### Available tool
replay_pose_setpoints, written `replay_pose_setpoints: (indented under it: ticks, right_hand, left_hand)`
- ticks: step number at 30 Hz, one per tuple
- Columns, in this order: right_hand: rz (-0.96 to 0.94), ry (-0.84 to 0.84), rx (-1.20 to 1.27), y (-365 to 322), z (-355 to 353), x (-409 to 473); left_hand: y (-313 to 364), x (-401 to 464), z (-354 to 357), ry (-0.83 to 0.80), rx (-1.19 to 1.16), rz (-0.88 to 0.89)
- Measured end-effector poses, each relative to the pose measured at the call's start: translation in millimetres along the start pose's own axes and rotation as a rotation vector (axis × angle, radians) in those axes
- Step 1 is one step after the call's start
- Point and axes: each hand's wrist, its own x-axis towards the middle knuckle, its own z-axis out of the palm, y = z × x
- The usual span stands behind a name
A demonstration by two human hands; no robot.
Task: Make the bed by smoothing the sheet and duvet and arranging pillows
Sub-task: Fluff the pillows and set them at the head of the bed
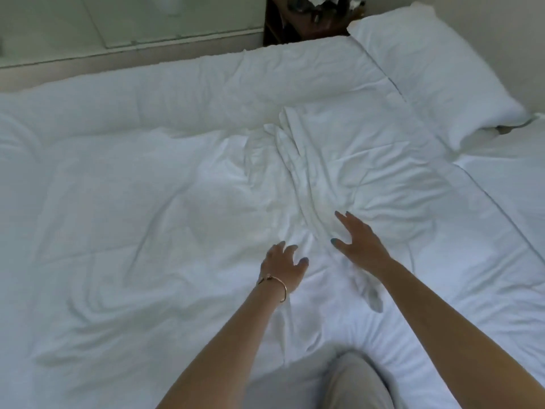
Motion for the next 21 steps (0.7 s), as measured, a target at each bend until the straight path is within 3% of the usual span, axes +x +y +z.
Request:
replay_pose_setpoints:
  ticks: [3, 5, 8, 10, 15, 19, 21]
  right_hand:
    - [0.056, 0.140, -0.219, 81, -52, 56]
    - [0.115, 0.072, -0.265, 130, -71, 84]
    - [0.041, -0.078, -0.374, 180, -61, 97]
    - [-0.010, -0.076, -0.374, 197, -43, 98]
    - [-0.037, -0.046, -0.330, 205, -32, 110]
    - [-0.179, 0.055, -0.288, 207, -48, 108]
    - [-0.283, 0.104, -0.274, 202, -55, 109]
  left_hand:
    - [83, 67, 19, 0.156, -0.313, -0.079]
    - [125, 106, 33, 0.236, -0.383, -0.200]
    - [160, 154, 54, 0.322, -0.384, -0.464]
    - [173, 178, 66, 0.421, -0.370, -0.565]
    - [203, 207, 77, 0.489, -0.833, -0.336]
    - [194, 184, 64, 0.599, -0.709, -0.120]
    - [165, 164, 64, 0.664, -0.627, -0.129]
